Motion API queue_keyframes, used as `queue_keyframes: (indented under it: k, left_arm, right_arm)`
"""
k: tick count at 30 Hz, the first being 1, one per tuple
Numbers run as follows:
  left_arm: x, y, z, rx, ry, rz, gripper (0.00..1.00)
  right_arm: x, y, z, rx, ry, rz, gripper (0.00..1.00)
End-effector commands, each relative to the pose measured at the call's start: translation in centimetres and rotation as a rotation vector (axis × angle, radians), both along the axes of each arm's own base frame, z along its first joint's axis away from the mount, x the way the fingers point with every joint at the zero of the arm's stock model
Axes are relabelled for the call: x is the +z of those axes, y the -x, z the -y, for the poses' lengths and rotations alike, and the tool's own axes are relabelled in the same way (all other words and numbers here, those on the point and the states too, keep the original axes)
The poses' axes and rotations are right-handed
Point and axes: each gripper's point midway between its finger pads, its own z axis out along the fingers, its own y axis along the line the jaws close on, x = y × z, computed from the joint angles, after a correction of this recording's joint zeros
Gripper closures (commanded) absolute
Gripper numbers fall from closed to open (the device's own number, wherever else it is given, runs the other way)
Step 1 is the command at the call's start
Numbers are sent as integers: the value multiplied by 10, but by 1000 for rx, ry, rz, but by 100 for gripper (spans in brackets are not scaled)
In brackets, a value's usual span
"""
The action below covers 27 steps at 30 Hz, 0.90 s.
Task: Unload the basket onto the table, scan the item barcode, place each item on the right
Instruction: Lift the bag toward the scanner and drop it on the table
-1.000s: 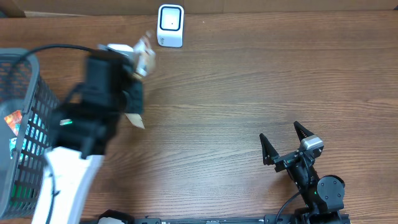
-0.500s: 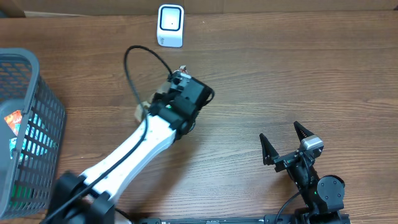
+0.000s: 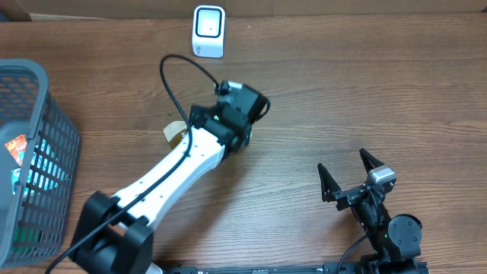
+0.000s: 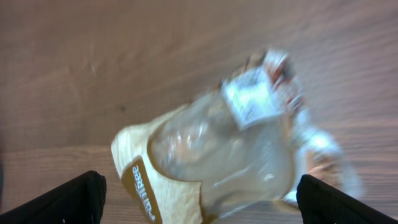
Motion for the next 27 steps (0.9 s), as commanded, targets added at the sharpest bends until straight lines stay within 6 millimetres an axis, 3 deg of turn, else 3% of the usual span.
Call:
queue_keyframes:
  k: [1,3,6,11,13,20,24,27]
  left_arm:
    - [90,-16,6,16,183,165,0]
    - [126,-17,0,23,239,205,0]
    - [173,-14,-25,63,287,254,1]
    - [235,2,-101,230,315,356,0]
    - [256,18,-148,377,350,421,0]
    - [275,73,-263,770,352,548,0]
    - [264,107,-327,1000,283,544,0]
    - [245,130,-368,1155,285,495,0]
  right_arm:
    - [-1,1,-2,10,-1,6,0]
    - [-1,1,-2,10,-1,5,0]
    - [-1,1,-2,10,-1,6,0]
    - [-1,1,-2,10,-1,6,0]
    - [-1,1,-2,10,-1,5,0]
    - [-1,1,-2,10,-1,6,0]
    - [-1,1,-2,10,-1,5,0]
    - [-1,1,-2,10,-1,6,0]
